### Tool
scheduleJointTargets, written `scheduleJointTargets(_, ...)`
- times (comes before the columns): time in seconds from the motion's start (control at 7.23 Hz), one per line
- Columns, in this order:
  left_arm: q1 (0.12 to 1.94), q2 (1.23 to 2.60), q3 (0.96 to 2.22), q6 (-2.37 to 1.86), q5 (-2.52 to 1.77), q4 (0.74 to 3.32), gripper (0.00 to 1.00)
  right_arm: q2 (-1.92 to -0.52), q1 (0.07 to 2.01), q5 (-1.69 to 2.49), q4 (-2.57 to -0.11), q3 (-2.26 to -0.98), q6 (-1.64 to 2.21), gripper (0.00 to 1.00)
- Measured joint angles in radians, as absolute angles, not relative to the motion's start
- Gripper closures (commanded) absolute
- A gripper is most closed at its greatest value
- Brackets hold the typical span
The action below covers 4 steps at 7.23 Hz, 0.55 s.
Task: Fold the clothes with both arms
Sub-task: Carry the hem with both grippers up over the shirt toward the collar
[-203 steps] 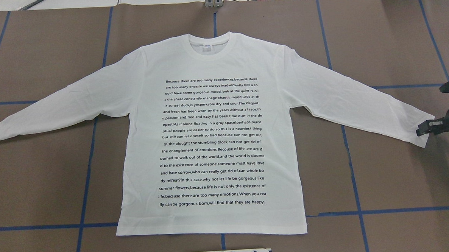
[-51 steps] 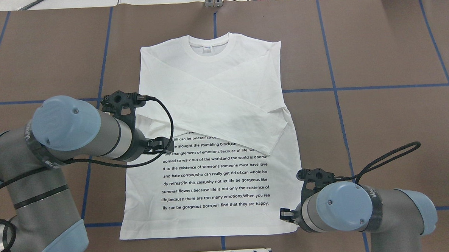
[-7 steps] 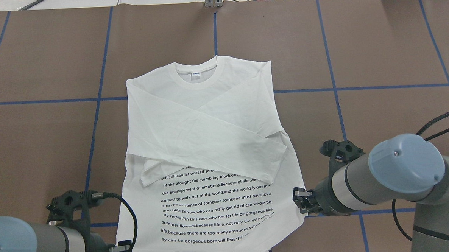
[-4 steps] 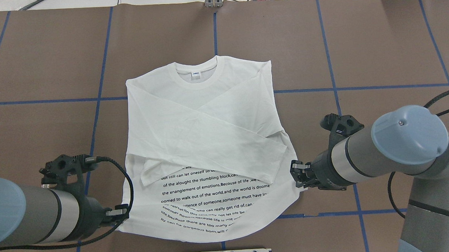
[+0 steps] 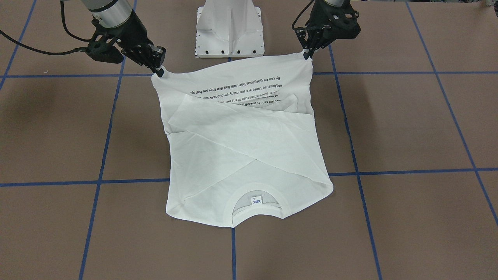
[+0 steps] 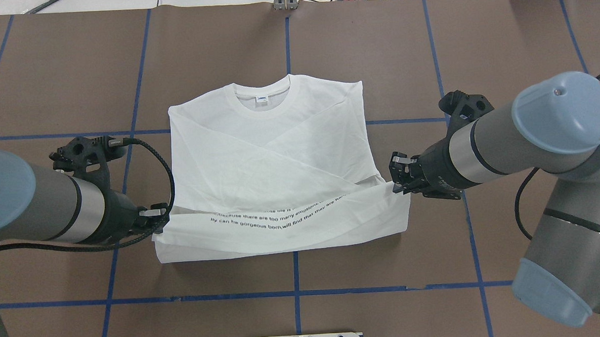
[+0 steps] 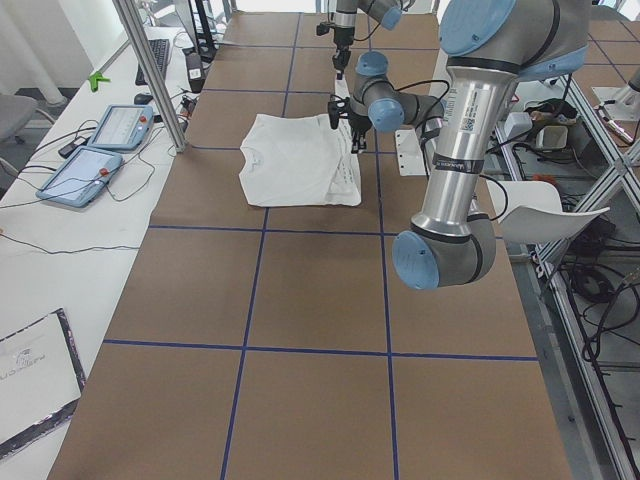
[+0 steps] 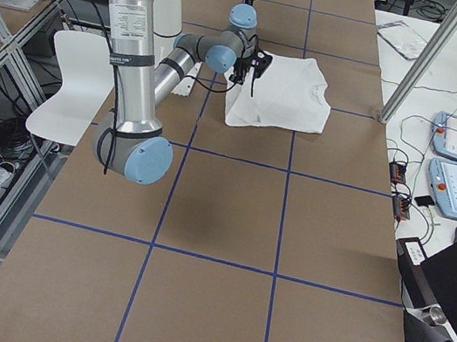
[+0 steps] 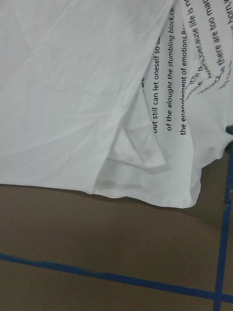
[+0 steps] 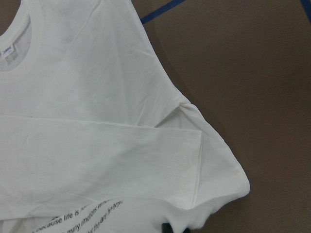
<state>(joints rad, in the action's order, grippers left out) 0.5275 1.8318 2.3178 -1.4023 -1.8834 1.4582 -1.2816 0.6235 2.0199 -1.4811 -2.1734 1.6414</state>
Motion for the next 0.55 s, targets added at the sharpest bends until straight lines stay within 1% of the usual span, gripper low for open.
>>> scheduleJointTargets(0.28, 0.606, 1.845, 2.278, -1.356, -1.921, 1.463, 1.0, -1.239, 0.672, 2.048, -1.482, -2.136, 1.637, 1.0)
scheduleJointTargets(0.55, 0.66, 1.896, 2.201, -1.341, -1.93, 1.476, 1.0, -1.198, 0.72, 2.055, -1.477, -2.073, 1.589, 1.0)
